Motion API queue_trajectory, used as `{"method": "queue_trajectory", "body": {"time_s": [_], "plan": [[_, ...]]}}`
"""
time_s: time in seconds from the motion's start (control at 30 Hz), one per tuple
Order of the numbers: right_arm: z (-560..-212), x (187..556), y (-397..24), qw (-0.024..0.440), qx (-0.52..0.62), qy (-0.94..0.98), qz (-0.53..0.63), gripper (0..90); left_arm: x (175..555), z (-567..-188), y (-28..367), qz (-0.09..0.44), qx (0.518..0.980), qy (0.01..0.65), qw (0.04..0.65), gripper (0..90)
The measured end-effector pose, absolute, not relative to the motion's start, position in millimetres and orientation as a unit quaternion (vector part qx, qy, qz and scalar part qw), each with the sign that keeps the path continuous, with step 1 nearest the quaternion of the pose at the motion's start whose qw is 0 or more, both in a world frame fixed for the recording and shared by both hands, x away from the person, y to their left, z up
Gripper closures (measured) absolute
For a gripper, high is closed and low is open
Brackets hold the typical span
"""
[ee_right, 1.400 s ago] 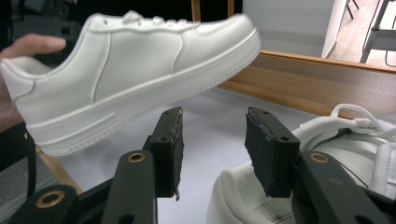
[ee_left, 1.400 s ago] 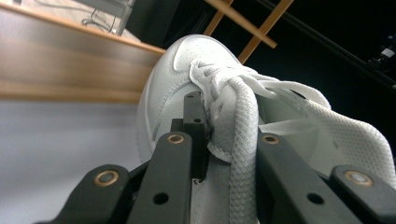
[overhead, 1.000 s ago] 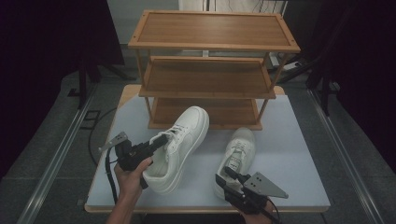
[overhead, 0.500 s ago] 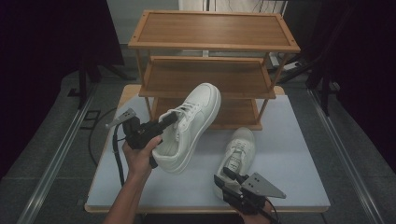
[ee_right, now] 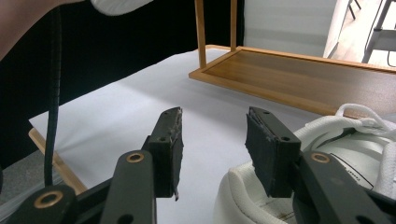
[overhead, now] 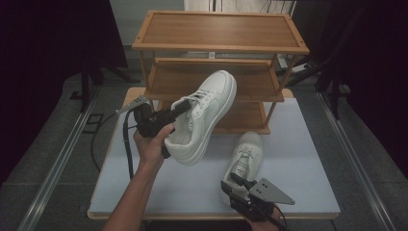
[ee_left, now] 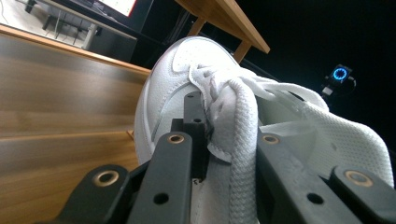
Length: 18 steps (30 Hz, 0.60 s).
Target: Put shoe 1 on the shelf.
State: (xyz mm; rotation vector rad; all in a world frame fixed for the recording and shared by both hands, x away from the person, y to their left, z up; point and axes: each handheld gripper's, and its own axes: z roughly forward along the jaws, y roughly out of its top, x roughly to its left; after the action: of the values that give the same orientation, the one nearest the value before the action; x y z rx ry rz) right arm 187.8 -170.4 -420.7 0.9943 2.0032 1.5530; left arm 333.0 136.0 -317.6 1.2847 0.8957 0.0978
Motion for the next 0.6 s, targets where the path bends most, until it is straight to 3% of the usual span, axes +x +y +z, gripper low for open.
{"method": "queue_trajectory", "body": {"time_s": [0.6], "plan": [[-420.8,188.3,-171.5,0.205,0.359,0.719,0.559,55.3,378.6,-302.5,121.1,0.084,0.562,0.438,0.696,81.5]]}}
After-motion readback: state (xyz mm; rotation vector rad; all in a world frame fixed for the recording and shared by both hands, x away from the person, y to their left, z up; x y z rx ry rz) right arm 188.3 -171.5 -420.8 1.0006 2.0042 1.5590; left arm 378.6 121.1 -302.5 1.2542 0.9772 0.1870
